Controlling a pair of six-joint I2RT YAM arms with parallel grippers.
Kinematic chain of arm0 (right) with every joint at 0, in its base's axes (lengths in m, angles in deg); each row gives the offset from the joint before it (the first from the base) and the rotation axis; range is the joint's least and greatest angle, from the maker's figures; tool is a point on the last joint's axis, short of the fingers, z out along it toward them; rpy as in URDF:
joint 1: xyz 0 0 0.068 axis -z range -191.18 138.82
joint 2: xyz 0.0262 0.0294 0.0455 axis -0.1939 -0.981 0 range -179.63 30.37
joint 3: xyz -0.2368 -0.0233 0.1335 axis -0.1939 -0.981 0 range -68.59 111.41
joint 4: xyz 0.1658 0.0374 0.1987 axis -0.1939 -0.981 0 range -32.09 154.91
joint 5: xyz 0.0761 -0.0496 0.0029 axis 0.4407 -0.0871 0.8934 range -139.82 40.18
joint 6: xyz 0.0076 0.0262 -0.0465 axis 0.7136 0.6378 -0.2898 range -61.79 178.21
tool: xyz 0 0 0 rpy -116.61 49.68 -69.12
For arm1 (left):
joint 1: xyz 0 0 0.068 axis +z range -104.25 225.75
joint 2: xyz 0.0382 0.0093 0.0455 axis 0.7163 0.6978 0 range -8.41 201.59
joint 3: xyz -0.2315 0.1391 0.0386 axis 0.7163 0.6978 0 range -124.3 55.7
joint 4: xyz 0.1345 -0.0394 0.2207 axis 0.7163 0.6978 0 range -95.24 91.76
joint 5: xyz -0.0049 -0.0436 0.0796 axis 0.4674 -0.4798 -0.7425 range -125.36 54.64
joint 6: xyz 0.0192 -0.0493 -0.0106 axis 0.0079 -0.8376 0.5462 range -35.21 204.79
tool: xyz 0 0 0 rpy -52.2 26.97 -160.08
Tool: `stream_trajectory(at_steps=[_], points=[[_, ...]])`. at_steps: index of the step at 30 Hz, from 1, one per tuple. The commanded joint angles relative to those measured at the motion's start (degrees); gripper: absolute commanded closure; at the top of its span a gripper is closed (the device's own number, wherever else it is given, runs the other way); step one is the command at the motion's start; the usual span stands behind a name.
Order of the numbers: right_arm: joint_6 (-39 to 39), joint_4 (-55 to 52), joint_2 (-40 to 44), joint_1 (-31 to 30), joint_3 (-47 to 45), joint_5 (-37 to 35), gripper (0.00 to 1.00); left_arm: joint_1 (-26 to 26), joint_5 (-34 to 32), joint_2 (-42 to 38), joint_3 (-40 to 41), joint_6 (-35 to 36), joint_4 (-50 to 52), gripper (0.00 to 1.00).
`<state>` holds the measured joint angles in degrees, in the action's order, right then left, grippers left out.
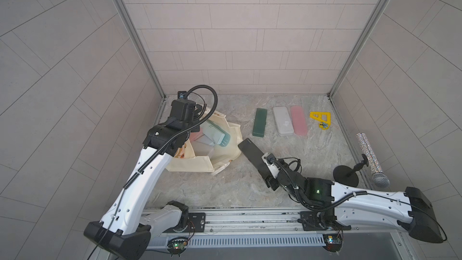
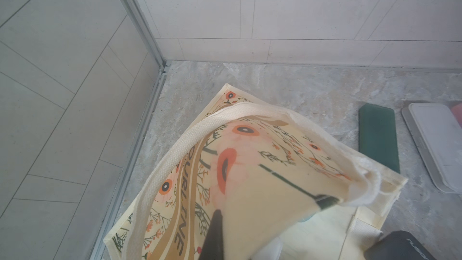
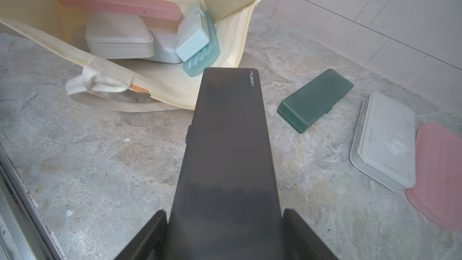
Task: Take out the pencil case from the canvas bag
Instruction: Place the pencil case at the center of the board.
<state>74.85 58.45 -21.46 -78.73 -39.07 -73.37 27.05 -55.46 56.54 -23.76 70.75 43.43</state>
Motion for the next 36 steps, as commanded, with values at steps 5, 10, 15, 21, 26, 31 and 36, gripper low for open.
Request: stream_trajectory(at_steps=[5,10,15,21,26,31,36], points=[[2.8,-6.93,4.63,0.05,-0.87,-0.19,0.36,1.02,-7.2,-1.57,-3.51,-0.02,-2.02,1.0],[3.52,-4.55,-0.65,0.06,-0.21,0.08,0.36,0.98,-7.87,-3.85,-3.12,-0.89,-2.24,1.0],[7.28,0.4,-10.87,0.57,3.23,-2.93,0.36,0.98,-10.3,-6.73,-2.46,-1.16,-2.26,1.0],[10.77,3.86,-22.37,2.66,10.96,-8.02,0.36,1.02,-13.3,-9.3,-1.53,-1.56,-1.32,1.0],[11.63,7.67,-33.06,7.92,17.88,-3.99,0.38,1.02,-13.55,-11.47,0.06,-2.59,-0.85,1.0],[11.82,7.58,-45.73,11.22,29.84,-3.24,0.38,1.03,-12.16,-12.09,0.89,-3.1,-0.3,1.0],[15.92,6.42,-56.04,15.07,41.25,-3.02,0.38,0.97,-11.13,-12.56,1.1,-3.12,0.2,1.0]])
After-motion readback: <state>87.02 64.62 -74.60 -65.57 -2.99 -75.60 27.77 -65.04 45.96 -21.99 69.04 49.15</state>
